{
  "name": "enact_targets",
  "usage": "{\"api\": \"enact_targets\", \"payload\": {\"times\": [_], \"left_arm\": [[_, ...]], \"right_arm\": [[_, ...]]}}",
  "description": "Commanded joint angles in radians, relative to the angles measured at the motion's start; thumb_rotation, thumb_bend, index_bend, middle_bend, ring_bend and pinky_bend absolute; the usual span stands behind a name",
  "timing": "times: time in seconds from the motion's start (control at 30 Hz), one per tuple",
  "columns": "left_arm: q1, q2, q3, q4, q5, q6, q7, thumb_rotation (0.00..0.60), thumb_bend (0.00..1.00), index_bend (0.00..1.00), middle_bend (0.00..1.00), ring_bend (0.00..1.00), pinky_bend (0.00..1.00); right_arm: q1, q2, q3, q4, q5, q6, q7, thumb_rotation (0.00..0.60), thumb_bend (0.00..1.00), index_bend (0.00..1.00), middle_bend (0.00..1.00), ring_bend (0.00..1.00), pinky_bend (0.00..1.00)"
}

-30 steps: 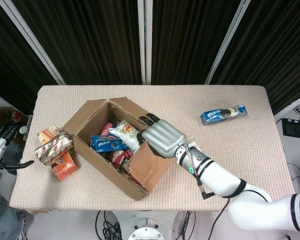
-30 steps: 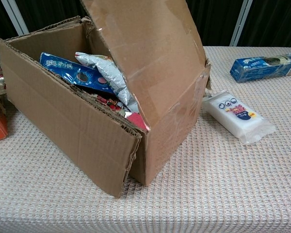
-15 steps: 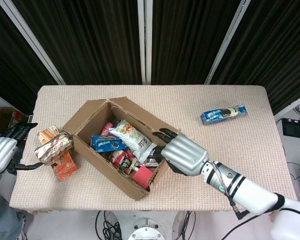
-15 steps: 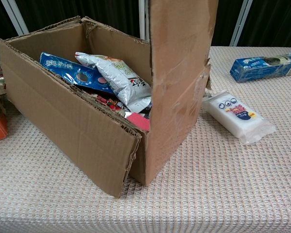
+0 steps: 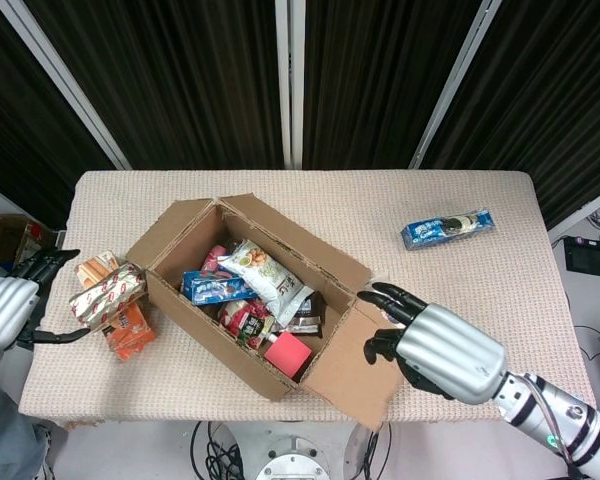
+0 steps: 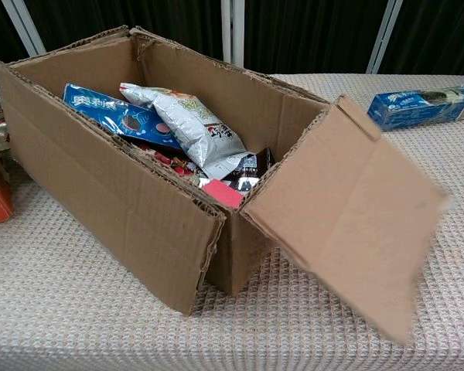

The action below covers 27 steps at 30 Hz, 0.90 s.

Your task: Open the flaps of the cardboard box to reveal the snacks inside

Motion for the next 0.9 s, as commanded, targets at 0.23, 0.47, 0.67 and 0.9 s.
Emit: {"api": "enact_targets", "payload": {"times": [0.23,0.47,0.67,0.9], "left_arm": [[0.025,-0.02,0.012,0.007,0.001,0.033,0.062,0.407,0.0,0.07,0.11,0.05,0.16],[0.083,-0.096,0.012,0.058,0.003,0.144,0.225,0.358,0.01,0.06,0.11,0.05,0.16],[0.124,-0.172,0.026,0.138,0.05,0.227,0.308,0.416,0.04,0.05,0.1,0.05,0.16],[0.141,-0.216,0.043,0.189,0.056,0.235,0.311,0.425,0.04,0.05,0.09,0.05,0.16]], "right_arm": [[-0.355,-0.313,-0.148,0.202,0.085,0.302,-0.644,0.6,0.6,0.0,0.03,0.0,0.0],[-0.535,-0.738,-0.176,0.549,0.205,0.537,-0.775,0.6,0.43,0.0,0.0,0.0,0.0],[-0.597,-0.922,-0.168,0.772,0.323,0.592,-0.677,0.6,0.39,0.0,0.0,0.0,0.0],[-0.607,-0.994,-0.136,0.861,0.408,0.586,-0.635,0.6,0.39,0.0,0.0,0.0,0.0]]}}
